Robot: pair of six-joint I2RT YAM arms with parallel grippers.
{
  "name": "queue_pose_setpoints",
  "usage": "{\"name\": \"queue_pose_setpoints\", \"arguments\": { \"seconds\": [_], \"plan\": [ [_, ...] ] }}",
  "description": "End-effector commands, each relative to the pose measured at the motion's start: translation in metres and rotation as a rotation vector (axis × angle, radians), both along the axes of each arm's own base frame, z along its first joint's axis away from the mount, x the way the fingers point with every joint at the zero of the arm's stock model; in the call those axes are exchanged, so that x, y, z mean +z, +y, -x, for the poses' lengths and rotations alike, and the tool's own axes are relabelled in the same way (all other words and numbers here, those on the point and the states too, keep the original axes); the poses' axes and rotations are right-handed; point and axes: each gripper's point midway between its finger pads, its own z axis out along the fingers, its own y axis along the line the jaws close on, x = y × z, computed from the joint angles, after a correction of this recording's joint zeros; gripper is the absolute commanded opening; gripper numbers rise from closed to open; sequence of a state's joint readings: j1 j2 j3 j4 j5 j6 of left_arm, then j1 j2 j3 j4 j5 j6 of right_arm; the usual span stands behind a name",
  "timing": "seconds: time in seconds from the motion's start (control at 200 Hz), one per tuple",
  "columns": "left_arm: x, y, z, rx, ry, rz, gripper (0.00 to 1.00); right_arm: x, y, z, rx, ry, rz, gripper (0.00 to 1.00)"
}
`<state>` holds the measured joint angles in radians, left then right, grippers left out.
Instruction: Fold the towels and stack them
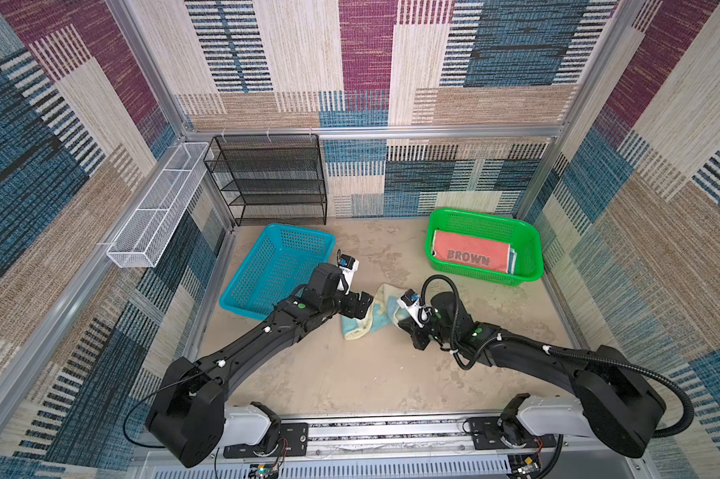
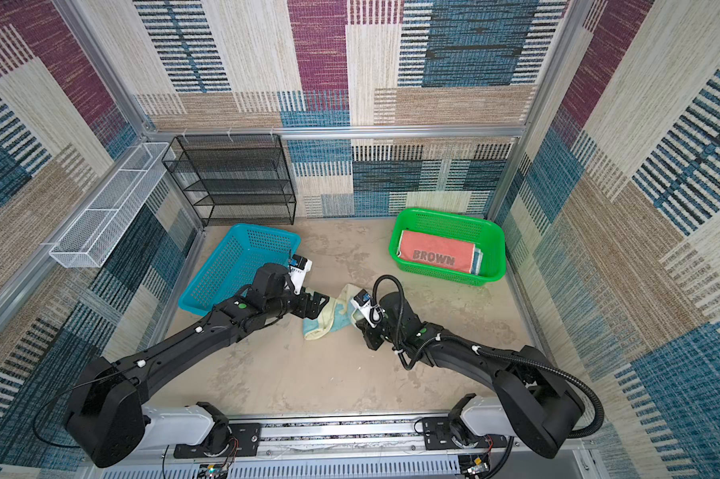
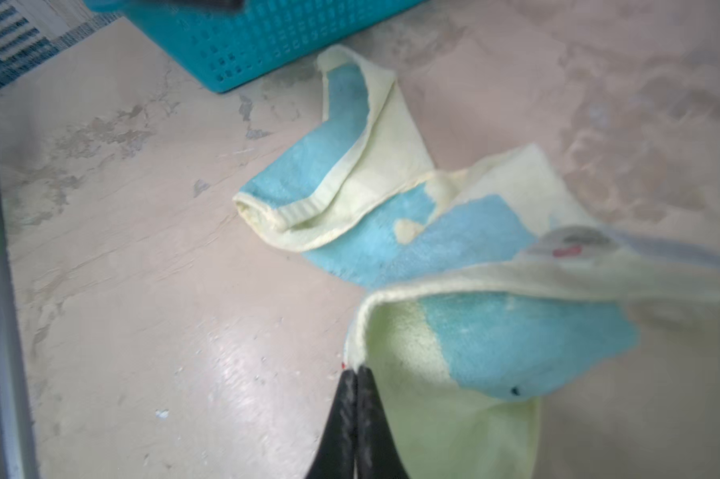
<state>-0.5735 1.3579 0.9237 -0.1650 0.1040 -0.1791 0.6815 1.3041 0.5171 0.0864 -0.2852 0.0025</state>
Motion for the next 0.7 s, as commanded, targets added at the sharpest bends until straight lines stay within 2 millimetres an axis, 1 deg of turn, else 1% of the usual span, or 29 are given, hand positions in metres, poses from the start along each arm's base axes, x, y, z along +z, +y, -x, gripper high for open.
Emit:
{"name": "queue_pose_setpoints", "arguments": {
  "seconds": [0.0,0.07,0.16,0.205,0.26,0.351,0.466,0.561,0.596,0.616,0.641,0.696],
  "plan": [
    [-0.003,0.004,-0.006,0.001,0.016,-0.076,0.91,-0.003,0.005,0.016,-0.056,0.142,-0.138,0.05],
    [-0.006,0.001,-0.011,0.003,0.048,-0.094,0.90,-0.013,-0.003,0.020,-0.086,0.163,-0.122,0.08],
    [-0.009,-0.010,-0.014,-0.025,0.091,-0.088,0.88,-0.020,-0.013,0.020,-0.135,0.161,-0.090,0.22],
    [-0.011,-0.016,-0.015,-0.041,0.114,-0.083,0.86,-0.020,-0.019,0.019,-0.163,0.152,-0.078,0.30],
    [-0.011,-0.023,-0.015,-0.055,0.136,-0.079,0.85,-0.019,-0.026,0.018,-0.198,0.139,-0.071,0.37],
    [-0.010,-0.036,-0.012,-0.087,0.150,-0.089,0.84,-0.011,-0.041,0.011,-0.300,0.099,-0.078,0.53],
    [-0.009,-0.056,-0.011,-0.125,0.150,-0.109,0.84,0.013,-0.066,-0.002,-0.473,0.033,-0.123,0.68],
    [-0.010,-0.073,-0.010,-0.147,0.162,-0.135,0.82,0.031,-0.094,-0.011,-0.661,-0.003,-0.155,0.76],
    [-0.010,-0.079,-0.011,-0.149,0.163,-0.150,0.82,0.036,-0.102,-0.013,-0.717,-0.009,-0.162,0.77],
    [-0.013,-0.081,-0.011,-0.150,0.171,-0.166,0.81,0.038,-0.106,-0.014,-0.740,-0.011,-0.167,0.76],
    [-0.015,-0.085,-0.011,-0.148,0.178,-0.182,0.80,0.040,-0.110,-0.015,-0.770,-0.005,-0.178,0.78],
    [-0.021,-0.093,-0.010,-0.143,0.202,-0.220,0.79,0.042,-0.116,-0.016,-0.817,0.014,-0.182,0.77]
  ]
}}
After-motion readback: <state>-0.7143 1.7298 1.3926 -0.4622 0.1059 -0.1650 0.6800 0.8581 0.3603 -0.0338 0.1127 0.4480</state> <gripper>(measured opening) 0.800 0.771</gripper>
